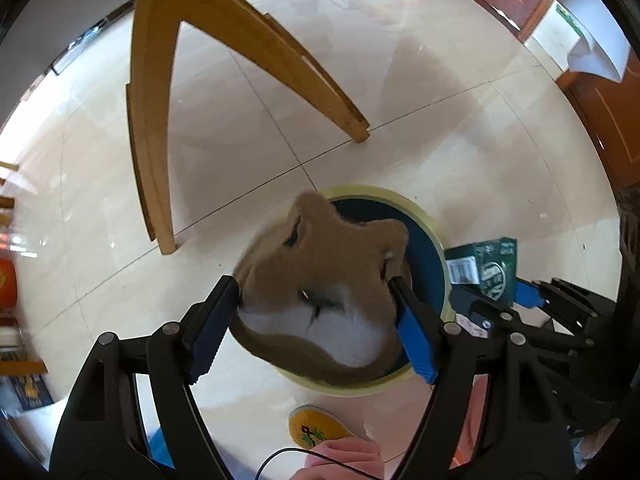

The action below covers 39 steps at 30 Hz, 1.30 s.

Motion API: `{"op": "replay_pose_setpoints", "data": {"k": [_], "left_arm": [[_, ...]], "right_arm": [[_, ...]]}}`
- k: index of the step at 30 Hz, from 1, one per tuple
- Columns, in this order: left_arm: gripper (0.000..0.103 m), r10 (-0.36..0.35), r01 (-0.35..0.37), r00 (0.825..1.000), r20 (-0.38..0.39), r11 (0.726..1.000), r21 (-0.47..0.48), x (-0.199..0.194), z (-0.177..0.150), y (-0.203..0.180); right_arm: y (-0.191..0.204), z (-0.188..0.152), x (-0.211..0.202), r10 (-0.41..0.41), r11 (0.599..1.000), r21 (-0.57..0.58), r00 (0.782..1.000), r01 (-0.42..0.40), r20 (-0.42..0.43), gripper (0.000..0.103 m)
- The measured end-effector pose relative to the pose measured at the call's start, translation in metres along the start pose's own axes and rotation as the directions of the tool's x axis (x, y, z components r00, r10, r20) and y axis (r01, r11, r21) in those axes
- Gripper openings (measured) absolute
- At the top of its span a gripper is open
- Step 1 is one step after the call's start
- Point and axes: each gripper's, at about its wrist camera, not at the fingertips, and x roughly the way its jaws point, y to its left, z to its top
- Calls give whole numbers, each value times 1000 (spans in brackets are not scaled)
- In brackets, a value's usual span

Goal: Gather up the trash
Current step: 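Carry the pouch and cardboard piece down over the black floor bin with both tools, then open both tools to drop the pouch and cardboard into the bin, then raise both open tools back up toward the table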

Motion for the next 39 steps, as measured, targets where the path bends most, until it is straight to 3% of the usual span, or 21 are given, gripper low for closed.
{"op": "replay_pose_setpoints", "data": {"k": [3,6,17,18,20,22,25,39], "left_arm": [[74,-9,9,1000,-5,1000,26,-2,-9,-6],[86,-8,8,1000,-6,999,52,-2,-18,-10],[87,18,-19,1000,11,997,73,-33,-36,-5],[87,20,-20,1000,11,997,73,-37,-38,-4],[87,26,-27,1000,17,997,75,-46,-40,-2],[87,32,-33,999,17,997,77,-55,-43,-1],[87,33,-33,999,12,997,72,-70,-45,1],[87,43,-47,998,42,993,108,-156,-49,-9]], "right_arm": [[2,-2,5,-8,1000,3,1000,8,4,44],[4,-3,9,-18,1000,1,1000,18,10,44],[7,1,4,12,999,41,999,-14,50,46],[9,3,4,21,999,39,999,-22,48,47],[15,8,2,37,999,34,998,-39,51,61],[23,13,-6,37,999,20,997,-39,72,70],[36,19,-23,41,999,-17,994,-40,101,73],[54,12,-102,22,999,-29,996,-19,91,73]]}}
